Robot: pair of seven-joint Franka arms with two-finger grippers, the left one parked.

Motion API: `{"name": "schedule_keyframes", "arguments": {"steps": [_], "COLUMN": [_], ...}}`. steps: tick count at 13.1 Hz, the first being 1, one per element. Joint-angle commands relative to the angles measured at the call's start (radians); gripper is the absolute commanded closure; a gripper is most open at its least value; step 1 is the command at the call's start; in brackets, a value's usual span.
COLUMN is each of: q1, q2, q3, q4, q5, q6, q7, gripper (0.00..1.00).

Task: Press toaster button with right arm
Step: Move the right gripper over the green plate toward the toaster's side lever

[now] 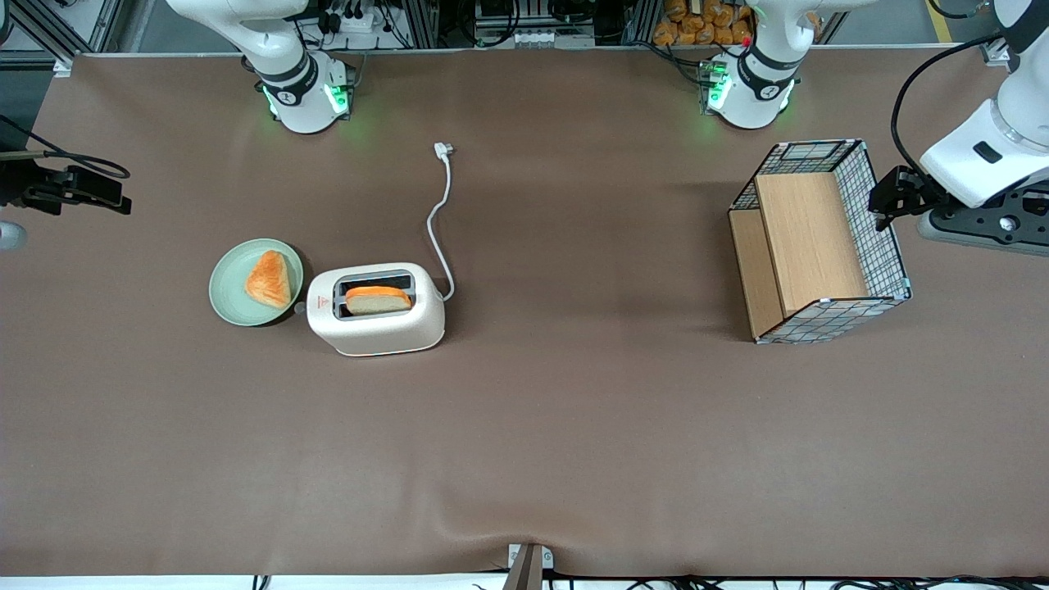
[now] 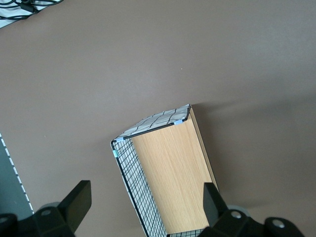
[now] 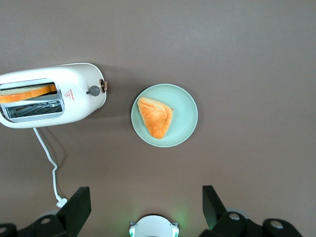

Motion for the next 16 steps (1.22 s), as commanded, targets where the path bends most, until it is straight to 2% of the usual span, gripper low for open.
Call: {"name": "schedule_keyframes", "arguments": {"steps": [1,3,4,6,8,11,12,16], "q1": [-0.003,-0.005,-0.008,-0.010,0.000,0.023,0.035,0.047], "q2": [-0.004,-0.006,-0.009,-0.007,-0.006,-0.006,-0.004,0.001], "q3": [0.006,0.006,0.006,0.006,0.006,0.009,0.009,0.009], "q4": [-0.015,-0.052,-0.075,-0.105,-0.157,-0.248,-0.269,-0.372], "q5": [0.008,0.023,0.055,0.083,0.083,0.087,0.101,0.152], "q6": [0.005,0.038,0.060,0.093,0.149,0.256,0.282,0.389], "q7": [-0.010,-0.010,-0.010,-0.010,-0.010,-0.010,-0.010,-0.010], "gripper": [0.00,0.00,0.00,0.38,0.68,0.94,1.00,1.00]}}
